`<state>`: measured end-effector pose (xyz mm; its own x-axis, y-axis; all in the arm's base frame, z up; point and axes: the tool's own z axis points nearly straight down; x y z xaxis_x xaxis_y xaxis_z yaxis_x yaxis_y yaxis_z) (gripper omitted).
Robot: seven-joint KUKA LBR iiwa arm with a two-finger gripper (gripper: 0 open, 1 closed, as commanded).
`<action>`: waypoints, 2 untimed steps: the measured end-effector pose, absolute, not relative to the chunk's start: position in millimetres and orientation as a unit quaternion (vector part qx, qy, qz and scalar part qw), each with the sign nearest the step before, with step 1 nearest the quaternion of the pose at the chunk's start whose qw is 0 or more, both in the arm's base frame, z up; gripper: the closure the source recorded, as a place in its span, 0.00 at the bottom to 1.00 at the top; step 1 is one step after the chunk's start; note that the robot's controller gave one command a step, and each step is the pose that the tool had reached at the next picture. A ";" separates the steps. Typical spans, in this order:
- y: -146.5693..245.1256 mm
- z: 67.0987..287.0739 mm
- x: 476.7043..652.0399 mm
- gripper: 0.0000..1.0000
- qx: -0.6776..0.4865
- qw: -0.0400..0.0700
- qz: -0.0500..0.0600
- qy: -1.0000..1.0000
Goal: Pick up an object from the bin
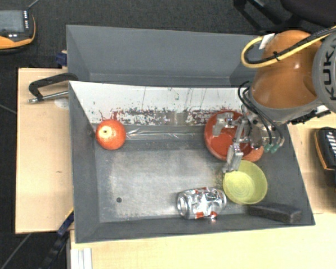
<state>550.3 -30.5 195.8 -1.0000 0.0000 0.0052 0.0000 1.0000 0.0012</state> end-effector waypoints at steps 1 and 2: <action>-50.1 114.2 590.0 0.00 0.067 0.003 -0.001 -0.998; -88.1 71.9 594.5 0.00 0.065 0.003 -0.001 -0.998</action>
Offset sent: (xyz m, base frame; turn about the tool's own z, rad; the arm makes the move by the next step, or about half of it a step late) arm 0.0391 -0.0196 -0.0788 -0.1356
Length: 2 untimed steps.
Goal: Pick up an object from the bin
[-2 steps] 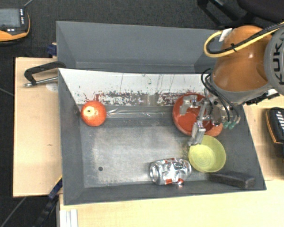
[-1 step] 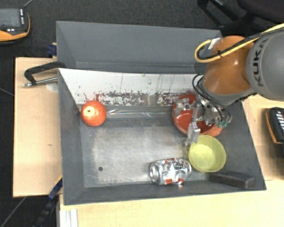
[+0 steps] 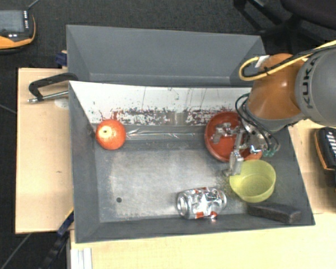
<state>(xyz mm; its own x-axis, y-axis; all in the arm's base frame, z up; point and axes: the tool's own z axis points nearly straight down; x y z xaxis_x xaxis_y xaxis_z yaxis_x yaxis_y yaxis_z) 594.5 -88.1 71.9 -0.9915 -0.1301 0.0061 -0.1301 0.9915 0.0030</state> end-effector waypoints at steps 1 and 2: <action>-87.1 70.3 588.2 1.00 0.066 0.016 -0.003 -0.998; -126.4 78.2 596.7 1.00 0.182 0.019 -0.005 -0.983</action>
Offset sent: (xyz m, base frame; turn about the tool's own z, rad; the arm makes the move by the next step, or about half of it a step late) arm 0.0000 0.0000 0.0000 0.0000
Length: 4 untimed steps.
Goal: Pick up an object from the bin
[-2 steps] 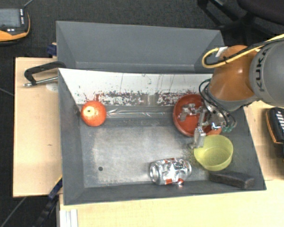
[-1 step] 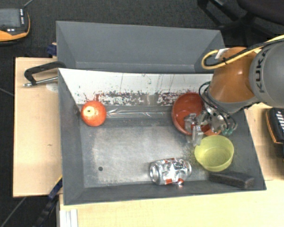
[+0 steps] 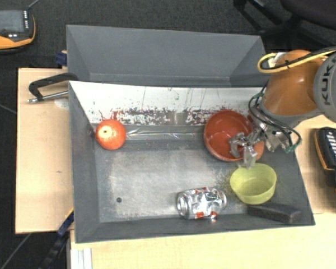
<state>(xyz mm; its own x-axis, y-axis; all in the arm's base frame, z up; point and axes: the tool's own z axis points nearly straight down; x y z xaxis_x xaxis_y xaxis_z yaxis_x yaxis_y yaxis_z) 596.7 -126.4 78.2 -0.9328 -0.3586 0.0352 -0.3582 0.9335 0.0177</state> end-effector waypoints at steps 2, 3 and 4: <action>-81.4 74.9 588.8 1.00 0.383 0.009 -0.007 -0.924; -91.8 93.6 526.9 1.00 0.568 0.006 -0.008 -0.823; -77.0 290.0 534.9 1.00 0.562 0.001 -0.004 -0.827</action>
Offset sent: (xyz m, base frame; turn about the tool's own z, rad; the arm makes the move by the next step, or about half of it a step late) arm -0.0053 0.0440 -0.0015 -0.2469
